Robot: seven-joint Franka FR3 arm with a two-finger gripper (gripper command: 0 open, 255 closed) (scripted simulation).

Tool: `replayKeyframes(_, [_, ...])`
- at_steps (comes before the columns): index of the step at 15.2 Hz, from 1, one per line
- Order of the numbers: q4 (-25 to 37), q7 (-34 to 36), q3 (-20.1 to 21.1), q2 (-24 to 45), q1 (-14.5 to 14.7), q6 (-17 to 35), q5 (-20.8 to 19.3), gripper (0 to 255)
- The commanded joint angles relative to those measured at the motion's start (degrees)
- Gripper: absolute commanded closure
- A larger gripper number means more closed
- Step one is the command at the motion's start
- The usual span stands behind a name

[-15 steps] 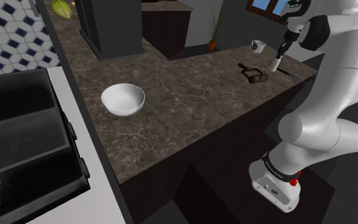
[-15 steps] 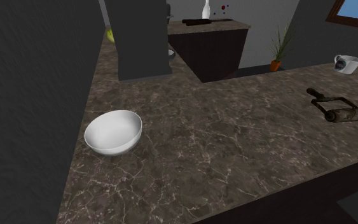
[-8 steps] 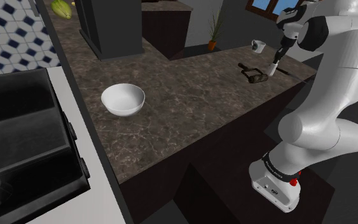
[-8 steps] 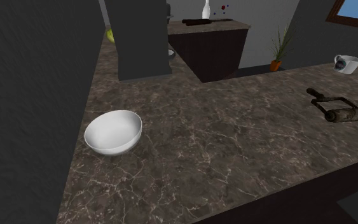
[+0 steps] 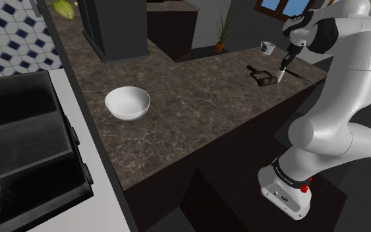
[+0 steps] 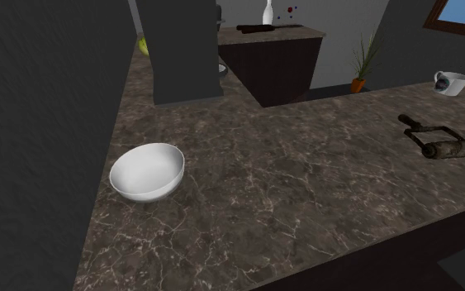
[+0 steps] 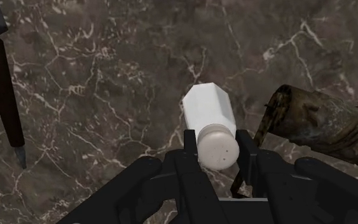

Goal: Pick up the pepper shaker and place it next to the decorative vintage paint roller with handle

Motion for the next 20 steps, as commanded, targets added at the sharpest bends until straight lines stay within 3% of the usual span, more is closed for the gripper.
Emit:
replayKeyframes(1, [0.0, 0.0, 0.0, 0.0, 0.0, 0.1, 0.0, 255])
replayKeyframes(5, [0.0, 0.0, 0.0, 0.0, 0.0, 0.1, 0.0, 255])
replayKeyframes(6, [0.0, 0.0, 0.0, 0.0, 0.0, 0.1, 0.0, 0])
replayKeyframes(11, [0.0, 0.0, 0.0, 0.0, 0.0, 0.1, 0.0, 0])
replayKeyframes(15, [3.5, 0.5, -0.5, -2.4, 0.3, -5.7, -0.8, 0])
replayKeyframes(20, [3.5, 0.5, -0.5, -2.4, 0.3, -5.7, -0.8, 0])
